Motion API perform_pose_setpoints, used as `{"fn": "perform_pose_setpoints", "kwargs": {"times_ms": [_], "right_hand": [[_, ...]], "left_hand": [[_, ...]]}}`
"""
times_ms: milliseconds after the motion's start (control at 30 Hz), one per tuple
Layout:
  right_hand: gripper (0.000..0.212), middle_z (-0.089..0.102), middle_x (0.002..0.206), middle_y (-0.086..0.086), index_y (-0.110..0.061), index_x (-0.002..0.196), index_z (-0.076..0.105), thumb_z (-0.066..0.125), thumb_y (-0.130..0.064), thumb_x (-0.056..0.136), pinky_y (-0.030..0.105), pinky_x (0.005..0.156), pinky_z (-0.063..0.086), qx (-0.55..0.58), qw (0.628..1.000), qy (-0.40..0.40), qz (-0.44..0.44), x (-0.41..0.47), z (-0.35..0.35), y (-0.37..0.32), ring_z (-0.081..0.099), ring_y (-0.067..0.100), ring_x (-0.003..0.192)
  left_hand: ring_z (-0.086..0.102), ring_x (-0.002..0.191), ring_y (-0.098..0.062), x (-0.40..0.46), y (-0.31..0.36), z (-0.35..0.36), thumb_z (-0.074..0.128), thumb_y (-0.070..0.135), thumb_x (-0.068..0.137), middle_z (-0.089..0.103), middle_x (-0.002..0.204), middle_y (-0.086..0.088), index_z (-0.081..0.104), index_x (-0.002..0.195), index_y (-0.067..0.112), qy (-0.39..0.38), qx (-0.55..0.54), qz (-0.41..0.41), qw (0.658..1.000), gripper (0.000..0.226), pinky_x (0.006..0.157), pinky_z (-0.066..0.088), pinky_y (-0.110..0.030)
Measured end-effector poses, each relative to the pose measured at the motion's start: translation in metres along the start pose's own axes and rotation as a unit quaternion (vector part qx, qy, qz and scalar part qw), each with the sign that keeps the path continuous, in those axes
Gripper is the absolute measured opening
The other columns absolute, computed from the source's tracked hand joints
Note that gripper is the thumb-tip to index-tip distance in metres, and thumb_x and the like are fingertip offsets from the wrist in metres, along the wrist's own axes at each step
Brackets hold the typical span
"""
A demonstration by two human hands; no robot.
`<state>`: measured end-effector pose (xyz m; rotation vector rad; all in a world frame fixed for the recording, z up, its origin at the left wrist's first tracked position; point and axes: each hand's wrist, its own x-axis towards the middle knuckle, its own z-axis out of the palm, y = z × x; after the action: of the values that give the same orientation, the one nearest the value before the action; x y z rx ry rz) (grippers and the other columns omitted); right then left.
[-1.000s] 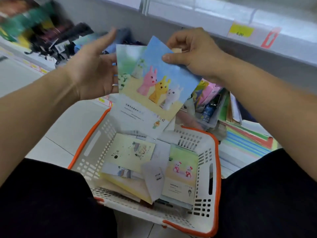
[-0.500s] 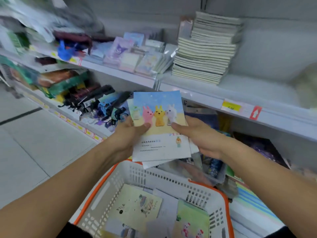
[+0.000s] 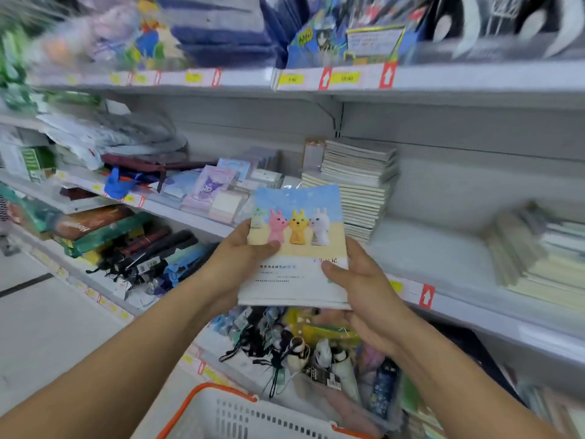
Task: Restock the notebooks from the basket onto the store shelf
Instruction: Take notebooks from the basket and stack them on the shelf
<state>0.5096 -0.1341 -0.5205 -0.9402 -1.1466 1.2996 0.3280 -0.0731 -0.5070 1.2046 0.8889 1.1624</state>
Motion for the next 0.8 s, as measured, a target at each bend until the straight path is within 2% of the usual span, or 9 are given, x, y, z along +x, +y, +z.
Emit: {"fn": "perform_pose_setpoints", "kwargs": {"times_ms": [67,200,300,367,467,567,667,733,800], "right_hand": [[0.028,0.076,0.102,-0.001,-0.020,0.124,0.057,0.046,-0.004,0.103,0.027,0.046,0.055,0.056,0.995,0.071,-0.050,0.019,-0.007,-0.031,0.074,0.023,0.075],[0.023,0.066,0.111,0.013,-0.003,0.122,0.054,0.045,0.002,0.102,0.023,0.048,0.056,0.158,0.970,0.168,-0.073,0.081,-0.034,-0.098,0.067,0.028,0.092],[0.009,0.058,0.117,0.022,0.007,0.103,0.052,0.044,0.009,0.099,0.024,0.046,0.056,0.141,0.966,0.208,-0.064,0.133,-0.054,-0.136,0.063,0.039,0.104],[0.015,0.059,0.118,0.020,0.005,0.102,0.057,0.045,0.012,0.097,0.026,0.050,0.059,0.107,0.970,0.207,-0.070,0.158,-0.063,-0.152,0.065,0.033,0.097],[0.010,0.065,0.096,0.011,-0.003,0.090,0.061,0.059,0.006,0.093,0.024,0.054,0.060,-0.024,0.978,0.202,-0.054,0.177,-0.075,-0.160,0.066,0.018,0.073],[0.031,0.060,0.079,0.009,-0.004,0.089,0.059,0.083,-0.021,0.079,0.024,0.051,0.050,-0.278,0.924,0.261,-0.021,0.191,-0.093,-0.156,0.053,0.013,0.047],[0.056,0.063,0.088,0.008,-0.007,0.098,0.058,0.086,-0.046,0.069,0.029,0.061,0.047,-0.411,0.867,0.282,-0.019,0.201,-0.100,-0.151,0.059,0.022,0.070],[0.062,0.061,0.103,0.007,-0.006,0.103,0.057,0.083,-0.052,0.071,0.031,0.073,0.049,-0.448,0.843,0.296,-0.030,0.208,-0.102,-0.149,0.063,0.029,0.097],[0.060,0.056,0.102,0.006,-0.007,0.098,0.053,0.081,-0.054,0.073,0.031,0.077,0.048,-0.468,0.827,0.312,-0.028,0.214,-0.102,-0.148,0.062,0.031,0.106]], "left_hand": [[0.071,0.095,-0.025,0.025,0.029,0.016,0.059,0.021,0.096,0.071,0.115,-0.011,0.053,0.132,0.015,-0.034,-0.034,-0.020,0.999,0.036,0.074,0.060,-0.038],[0.067,0.101,-0.029,0.071,0.068,0.031,0.053,0.033,0.098,0.066,0.114,-0.014,0.053,0.120,0.008,-0.022,-0.083,-0.021,0.996,0.033,0.081,0.057,-0.041],[0.067,0.098,-0.026,0.088,0.069,0.032,0.052,0.032,0.100,0.067,0.110,-0.010,0.050,0.127,0.011,-0.010,-0.052,-0.034,0.998,0.035,0.075,0.056,-0.036],[0.066,0.097,-0.023,0.094,0.061,0.031,0.052,0.031,0.100,0.067,0.109,-0.008,0.050,0.130,0.011,-0.006,-0.031,-0.046,0.998,0.037,0.073,0.056,-0.034],[0.066,0.097,-0.022,0.100,0.048,0.029,0.052,0.032,0.100,0.067,0.111,-0.007,0.050,0.134,0.012,0.004,-0.020,-0.059,0.998,0.039,0.073,0.054,-0.033],[0.066,0.099,-0.022,0.103,0.037,0.026,0.052,0.033,0.100,0.068,0.111,-0.007,0.052,0.132,0.013,0.009,0.004,-0.064,0.998,0.038,0.073,0.054,-0.033],[0.067,0.101,-0.022,0.106,0.030,0.024,0.053,0.035,0.099,0.069,0.110,-0.006,0.052,0.129,0.014,0.008,0.024,-0.062,0.998,0.036,0.073,0.055,-0.032],[0.067,0.101,-0.021,0.107,0.027,0.024,0.053,0.035,0.099,0.070,0.110,-0.005,0.054,0.127,0.014,0.006,0.035,-0.061,0.997,0.035,0.074,0.055,-0.031],[0.067,0.101,-0.021,0.108,0.025,0.024,0.053,0.035,0.099,0.070,0.110,-0.005,0.055,0.124,0.014,0.003,0.046,-0.061,0.997,0.033,0.074,0.055,-0.031]]}}
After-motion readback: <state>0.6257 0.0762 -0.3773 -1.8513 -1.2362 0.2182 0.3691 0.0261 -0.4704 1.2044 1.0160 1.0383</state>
